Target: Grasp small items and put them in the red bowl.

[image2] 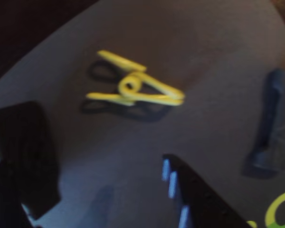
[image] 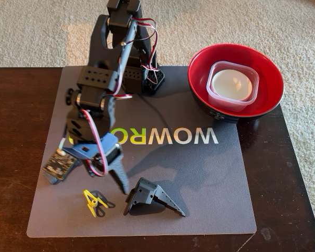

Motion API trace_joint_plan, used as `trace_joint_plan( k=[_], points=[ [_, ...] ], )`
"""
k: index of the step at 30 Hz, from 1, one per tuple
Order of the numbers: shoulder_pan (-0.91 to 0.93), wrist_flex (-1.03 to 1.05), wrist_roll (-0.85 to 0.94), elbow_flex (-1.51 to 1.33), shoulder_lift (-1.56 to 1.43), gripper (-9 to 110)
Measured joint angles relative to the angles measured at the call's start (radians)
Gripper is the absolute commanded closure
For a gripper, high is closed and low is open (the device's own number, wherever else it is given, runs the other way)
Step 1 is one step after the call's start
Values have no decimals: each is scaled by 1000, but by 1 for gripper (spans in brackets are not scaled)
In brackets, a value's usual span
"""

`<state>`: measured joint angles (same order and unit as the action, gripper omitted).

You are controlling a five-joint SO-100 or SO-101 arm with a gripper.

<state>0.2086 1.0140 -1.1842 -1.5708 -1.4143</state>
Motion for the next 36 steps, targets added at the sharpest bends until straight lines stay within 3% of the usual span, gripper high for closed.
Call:
trace_joint_plan(
  k=[11, 21, 25, 29, 36],
  points=[
    [-95, 0, 81, 2, -43, 57],
    [-137, -8, 98, 2, 132, 58],
    [-138, -9, 112, 2, 149, 71],
    [-146, -11, 133, 2, 161, 95],
    [-137, -12, 150, 2, 163, 101]
  ],
)
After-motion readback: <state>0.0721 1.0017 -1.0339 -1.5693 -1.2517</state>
